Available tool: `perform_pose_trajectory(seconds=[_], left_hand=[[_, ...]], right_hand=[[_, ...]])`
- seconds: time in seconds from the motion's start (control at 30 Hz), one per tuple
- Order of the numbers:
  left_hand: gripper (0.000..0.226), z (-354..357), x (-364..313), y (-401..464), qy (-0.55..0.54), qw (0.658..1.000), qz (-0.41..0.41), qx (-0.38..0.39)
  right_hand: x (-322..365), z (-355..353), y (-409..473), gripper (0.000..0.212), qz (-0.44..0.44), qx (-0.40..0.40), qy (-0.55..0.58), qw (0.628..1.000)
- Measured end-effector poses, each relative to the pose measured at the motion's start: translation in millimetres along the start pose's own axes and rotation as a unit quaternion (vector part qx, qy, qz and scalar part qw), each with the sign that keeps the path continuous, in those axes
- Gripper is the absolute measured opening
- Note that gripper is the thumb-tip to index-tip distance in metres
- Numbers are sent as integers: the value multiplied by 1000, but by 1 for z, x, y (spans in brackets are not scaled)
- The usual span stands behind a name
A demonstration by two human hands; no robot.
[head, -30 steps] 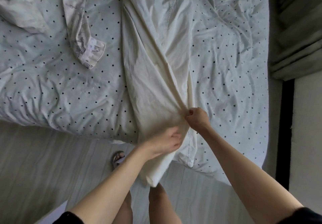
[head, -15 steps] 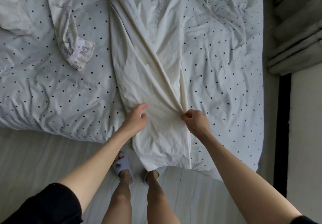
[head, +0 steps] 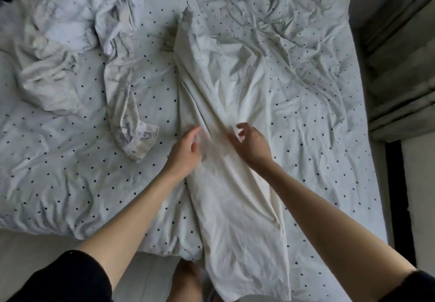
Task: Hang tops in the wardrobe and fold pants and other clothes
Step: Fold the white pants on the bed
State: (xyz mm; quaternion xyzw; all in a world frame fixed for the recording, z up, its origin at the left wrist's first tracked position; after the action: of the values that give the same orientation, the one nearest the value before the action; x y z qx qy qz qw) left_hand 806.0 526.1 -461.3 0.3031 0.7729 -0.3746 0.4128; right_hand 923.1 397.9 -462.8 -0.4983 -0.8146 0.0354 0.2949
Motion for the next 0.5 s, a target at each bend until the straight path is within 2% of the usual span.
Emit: perform_pose_trajectory(seconds=[0.13,0.23,0.33,0.4,0.47,0.5], left_hand=[[45,-36,10,59,-36,999,-1,-17],[41,-63,22,102,-102,993,-30,-45],[37,-78,25,138,-174,980,-61,-73],[37,-84,19,158,-173,980,-49,-85],[37,-86,9,173,-165,982,-34,-81],[38,-86,3,179,-162,984,-27,-74]], right_hand=[[67,-13,63,53,-64,-75,-72,992],[104,-10,106,53,-83,-69,-146,983],[124,-8,135,40,-77,-109,-204,970],[132,-11,143,25,-86,-149,-236,956],[131,-20,151,17,-77,-146,-184,969],[127,-26,155,20,-62,-128,-108,984]])
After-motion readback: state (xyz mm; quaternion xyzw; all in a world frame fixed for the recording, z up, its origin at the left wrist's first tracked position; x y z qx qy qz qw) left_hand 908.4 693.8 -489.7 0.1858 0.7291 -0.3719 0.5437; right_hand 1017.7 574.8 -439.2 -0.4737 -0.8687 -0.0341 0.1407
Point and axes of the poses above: each hand's wrist, its own y-axis towards the middle knuckle, its own z-axis out of the palm, x = y × z, the point moved 4 cm from there along y, towards the middle knuckle, and after that the axes turned 11 degrees about -y, right-handed, at the moved point
